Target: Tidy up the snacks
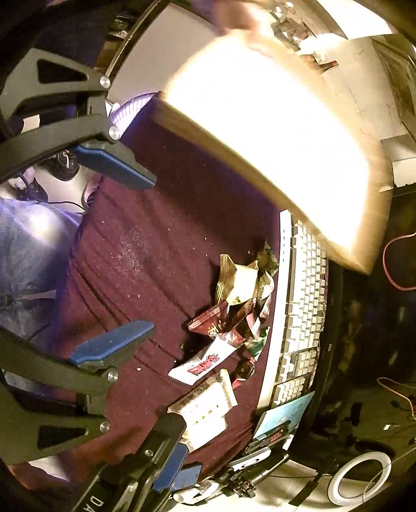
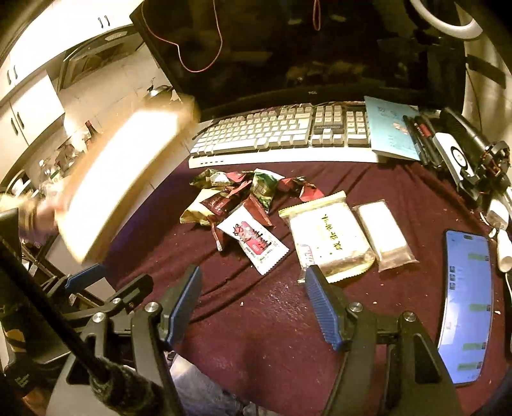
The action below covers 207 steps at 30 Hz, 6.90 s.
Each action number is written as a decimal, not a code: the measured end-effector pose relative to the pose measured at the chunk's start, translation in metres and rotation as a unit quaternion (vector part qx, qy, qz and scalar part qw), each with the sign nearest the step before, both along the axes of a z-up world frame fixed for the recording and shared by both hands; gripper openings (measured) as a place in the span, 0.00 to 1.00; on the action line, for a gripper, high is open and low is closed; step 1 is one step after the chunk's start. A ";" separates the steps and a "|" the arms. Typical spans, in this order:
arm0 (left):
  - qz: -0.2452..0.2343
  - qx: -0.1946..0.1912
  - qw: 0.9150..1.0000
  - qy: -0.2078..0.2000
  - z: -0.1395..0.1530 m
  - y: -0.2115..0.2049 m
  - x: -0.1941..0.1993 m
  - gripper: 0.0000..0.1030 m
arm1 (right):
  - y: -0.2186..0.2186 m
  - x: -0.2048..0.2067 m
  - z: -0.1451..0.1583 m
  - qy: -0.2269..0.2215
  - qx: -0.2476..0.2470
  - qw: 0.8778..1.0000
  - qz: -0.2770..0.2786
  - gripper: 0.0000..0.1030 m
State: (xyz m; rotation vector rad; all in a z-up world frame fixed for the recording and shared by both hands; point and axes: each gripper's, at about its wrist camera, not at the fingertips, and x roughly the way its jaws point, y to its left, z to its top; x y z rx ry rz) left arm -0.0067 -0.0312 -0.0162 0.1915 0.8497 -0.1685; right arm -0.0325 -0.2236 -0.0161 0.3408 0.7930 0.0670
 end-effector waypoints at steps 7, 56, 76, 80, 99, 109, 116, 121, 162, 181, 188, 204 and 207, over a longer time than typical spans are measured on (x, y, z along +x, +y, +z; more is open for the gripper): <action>-0.002 -0.002 1.000 -0.004 0.001 0.001 -0.002 0.82 | 0.004 -0.005 0.000 -0.002 -0.003 1.000 -0.001 0.65; -0.085 -0.128 0.980 0.126 -0.035 -0.089 0.074 0.49 | -0.035 0.048 -0.057 0.052 -0.089 0.995 0.008 0.70; -0.077 -0.200 0.966 0.148 -0.045 -0.060 0.069 0.10 | -0.045 0.036 -0.053 0.028 -0.065 0.997 -0.034 0.67; -0.091 -0.212 0.963 0.140 -0.043 -0.068 0.069 0.59 | -0.058 0.031 -0.052 0.018 -0.036 0.997 -0.060 0.67; -0.107 -0.170 0.971 0.129 -0.049 -0.094 0.088 0.02 | -0.074 0.022 -0.048 -0.014 -0.011 0.995 -0.096 0.67; -0.149 -0.123 0.970 0.146 -0.041 -0.128 0.095 0.37 | -0.100 0.014 -0.050 -0.037 0.073 0.989 -0.120 0.67; -0.171 -0.058 0.978 0.101 -0.054 -0.138 0.099 0.26 | -0.097 0.011 -0.049 -0.042 0.071 0.990 -0.117 0.67; -0.190 -0.064 0.976 0.089 -0.052 -0.119 0.077 0.21 | -0.097 0.011 -0.048 -0.045 0.069 0.990 -0.116 0.67; 0.105 -0.091 0.990 -0.032 -0.013 0.137 0.111 0.21 | 0.148 0.175 -0.003 -0.021 0.012 0.981 0.192 0.67; 0.131 -0.050 0.990 0.009 -0.040 0.144 0.127 0.42 | 0.146 0.175 -0.015 -0.004 0.031 0.979 0.201 0.67; 0.144 -0.061 0.988 -0.009 -0.026 0.146 0.114 0.63 | 0.116 0.150 -0.005 -0.024 0.069 0.982 0.176 0.66; 0.151 -0.053 0.987 -0.017 -0.016 0.151 0.099 0.65 | 0.155 0.161 -0.019 0.022 0.018 0.973 0.229 0.30; 0.149 -0.055 0.987 -0.017 -0.014 0.150 0.096 0.65 | 0.139 0.139 -0.011 0.005 0.030 0.975 0.221 0.33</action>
